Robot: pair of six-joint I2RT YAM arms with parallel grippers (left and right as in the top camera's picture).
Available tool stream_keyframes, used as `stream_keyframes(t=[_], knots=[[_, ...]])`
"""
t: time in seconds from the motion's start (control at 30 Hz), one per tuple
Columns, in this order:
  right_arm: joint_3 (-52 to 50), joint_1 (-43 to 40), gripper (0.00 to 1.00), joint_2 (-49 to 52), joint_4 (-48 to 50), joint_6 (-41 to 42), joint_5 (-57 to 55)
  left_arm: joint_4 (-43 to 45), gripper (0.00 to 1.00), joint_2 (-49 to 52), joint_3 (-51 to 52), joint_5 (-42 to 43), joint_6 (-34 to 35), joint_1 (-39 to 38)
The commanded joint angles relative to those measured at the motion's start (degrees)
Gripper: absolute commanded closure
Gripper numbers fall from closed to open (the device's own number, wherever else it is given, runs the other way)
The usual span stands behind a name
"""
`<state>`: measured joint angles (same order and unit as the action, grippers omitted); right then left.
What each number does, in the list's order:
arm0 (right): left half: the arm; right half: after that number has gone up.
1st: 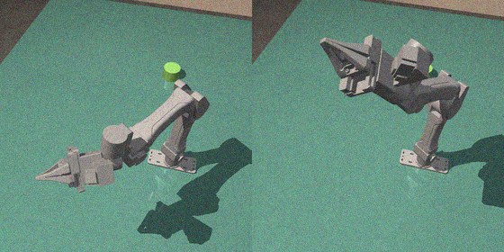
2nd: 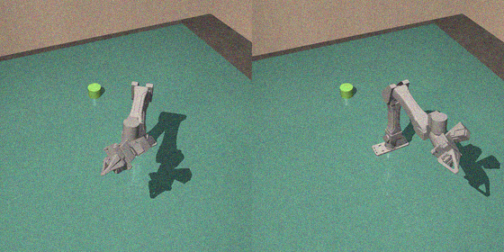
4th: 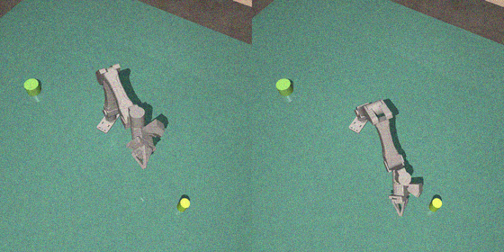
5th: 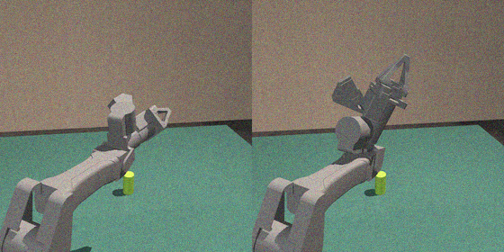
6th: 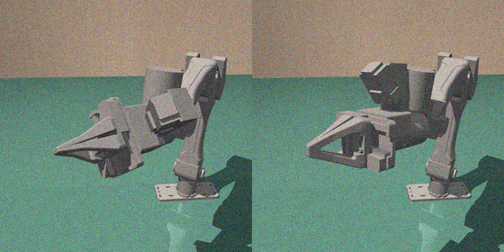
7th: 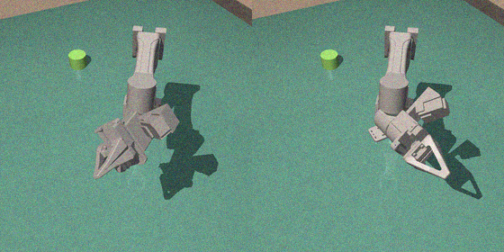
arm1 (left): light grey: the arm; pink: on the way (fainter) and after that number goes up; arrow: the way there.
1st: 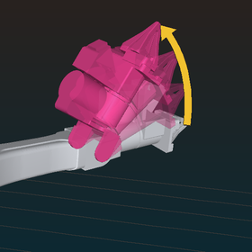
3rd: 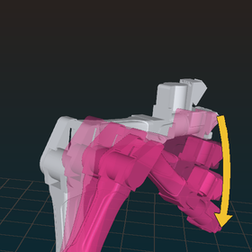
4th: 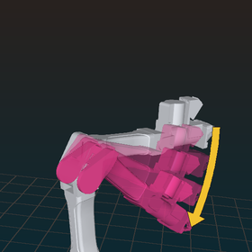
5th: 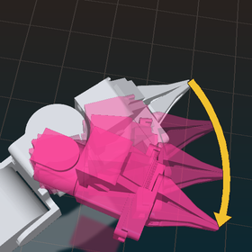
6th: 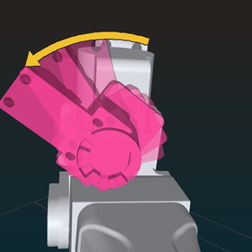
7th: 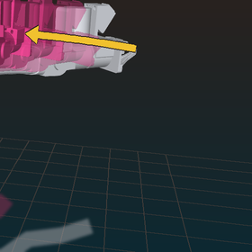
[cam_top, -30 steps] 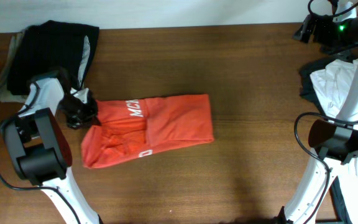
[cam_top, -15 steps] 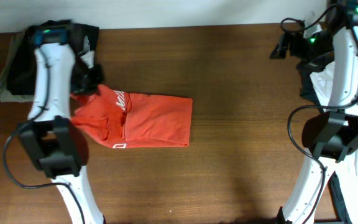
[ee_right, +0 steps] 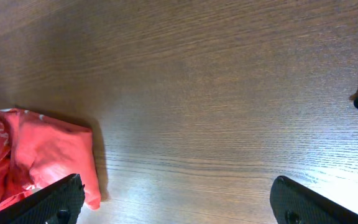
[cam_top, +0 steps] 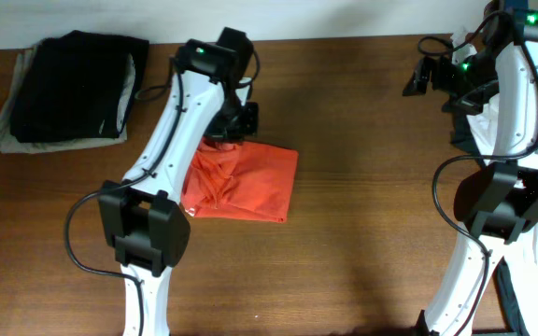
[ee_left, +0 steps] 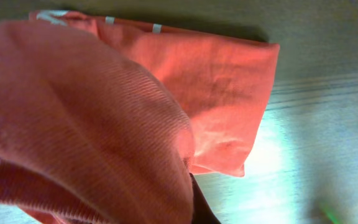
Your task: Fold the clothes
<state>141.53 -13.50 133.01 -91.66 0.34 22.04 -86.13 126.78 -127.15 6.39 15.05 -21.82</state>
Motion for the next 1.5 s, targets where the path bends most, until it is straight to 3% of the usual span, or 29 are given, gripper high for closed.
stream_keyframes(t=[0.0,0.03,0.1,0.33,0.43,0.63,0.67,0.73,0.8,0.93,1.07,1.33,1.47], knots=[[-0.1,0.0,0.01,-1.5,-0.2,-0.3,-0.5,0.1,0.94,0.1,1.8,0.0,1.7,-1.4],[-0.1,0.0,0.01,-1.5,-0.2,-0.3,-0.4,0.4,0.80,0.1,2.8,0.0,1.7,-1.9],[-0.1,0.0,0.01,-1.5,-0.2,-0.3,-0.2,1.6,0.79,0.1,4.6,1.2,1.7,-2.6],[-0.1,0.0,0.01,-1.5,-0.2,-0.3,0.0,9.2,0.97,0.1,13.1,10.2,1.6,-6.2],[-0.1,0.0,0.01,-1.5,0.0,-0.3,0.0,9.9,0.98,-0.5,12.5,7.0,0.5,-7.8],[-0.1,0.8,0.01,-1.5,-0.1,-0.3,1.8,0.9,0.74,-4.9,1.5,-6.9,1.3,-0.7],[-0.1,1.3,0.01,-1.5,0.0,-0.3,1.9,-0.5,0.66,-5.8,0.0,-7.1,1.2,2.1],[-0.1,2.9,0.01,-1.5,0.2,-0.3,1.9,-2.3,0.32,-7.5,-1.2,-7.1,1.2,8.5],[-0.1,4.9,0.01,-1.5,0.7,-0.3,1.9,-3.7,0.26,-8.0,-1.2,-4.7,0.6,13.9],[-0.1,11.0,0.01,-1.4,1.9,-0.3,1.9,-4.6,0.24,-7.8,1.0,5.8,-6.5,19.9],[-0.9,19.0,0.02,-1.4,3.9,-0.3,1.9,-2.2,0.23,-7.8,7.0,6.1,-8.5,20.4],[-1.5,30.7,0.02,0.8,9.4,4.0,1.2,10.0,0.23,-7.8,25.3,19.3,-15.0,20.0],[-1.5,31.9,0.01,2.2,10.7,7.1,-0.7,16.4,0.24,-7.8,31.1,19.8,-16.9,18.5]])
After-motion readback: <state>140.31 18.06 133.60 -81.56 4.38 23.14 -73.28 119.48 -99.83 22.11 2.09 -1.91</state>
